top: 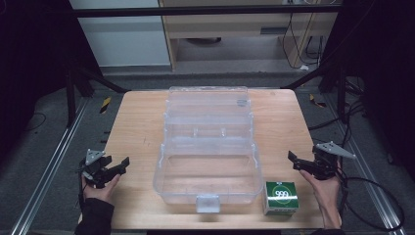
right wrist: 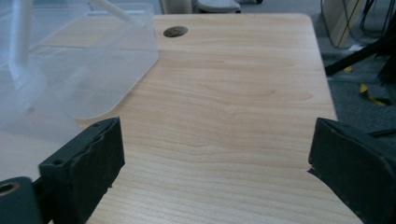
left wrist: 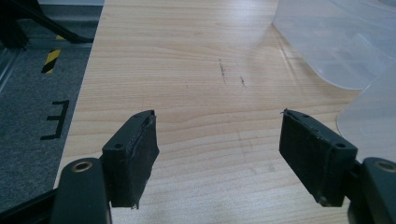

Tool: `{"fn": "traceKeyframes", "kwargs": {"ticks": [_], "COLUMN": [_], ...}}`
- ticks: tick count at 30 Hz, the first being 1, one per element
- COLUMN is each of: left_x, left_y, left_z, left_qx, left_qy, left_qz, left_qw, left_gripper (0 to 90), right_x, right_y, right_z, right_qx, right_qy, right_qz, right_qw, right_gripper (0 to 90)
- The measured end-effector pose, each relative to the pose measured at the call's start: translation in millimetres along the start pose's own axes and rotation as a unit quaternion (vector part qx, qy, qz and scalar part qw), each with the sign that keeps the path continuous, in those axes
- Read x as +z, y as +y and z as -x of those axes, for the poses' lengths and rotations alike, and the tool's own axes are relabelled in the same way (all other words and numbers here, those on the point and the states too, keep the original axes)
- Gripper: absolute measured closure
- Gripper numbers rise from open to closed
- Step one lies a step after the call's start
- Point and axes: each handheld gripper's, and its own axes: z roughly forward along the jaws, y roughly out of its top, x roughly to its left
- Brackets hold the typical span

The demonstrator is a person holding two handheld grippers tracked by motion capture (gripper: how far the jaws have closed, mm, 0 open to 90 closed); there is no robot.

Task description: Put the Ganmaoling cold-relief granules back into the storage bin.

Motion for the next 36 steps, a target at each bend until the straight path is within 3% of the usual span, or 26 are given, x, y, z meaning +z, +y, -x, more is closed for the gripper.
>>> {"fn": "traceKeyframes", "kwargs": {"ticks": [7, 18, 23, 28, 36], "left_x": [0.1, 0.8, 2.7, 3.7, 5.6], "left_y": [0.5, -0.9, -1.8, -3.6, -5.3], "left_z": [2.0, 3.4, 4.6, 5.2, 5.6], "left_qx": [0.005, 0.014, 0.018, 0.023, 0.029], "left_qy": [-0.003, -0.002, 0.000, 0.000, 0.000], "left_qz": [-0.007, -0.014, -0.020, -0.026, -0.033], "left_qw": [1.0000, 0.9998, 0.9996, 0.9994, 0.9991], "left_gripper": [27.3, 28.0, 28.4, 29.3, 29.8], "right_x": [-12.1, -28.3, -36.2, -44.2, -53.5], "right_y": [7.9, 28.3, 39.2, 50.9, 66.4], "right_z": [-2.3, -16.9, -23.9, -32.0, -47.2], "right_qx": [-0.015, -0.060, -0.078, -0.110, -0.173], "right_qy": [0.025, 0.048, 0.068, 0.087, 0.101], "right_qz": [0.009, 0.025, 0.013, -0.002, -0.034], "right_qw": [0.9995, 0.9967, 0.9945, 0.9902, 0.9792], "right_gripper": [12.9, 14.9, 14.8, 12.8, 7.2]}}
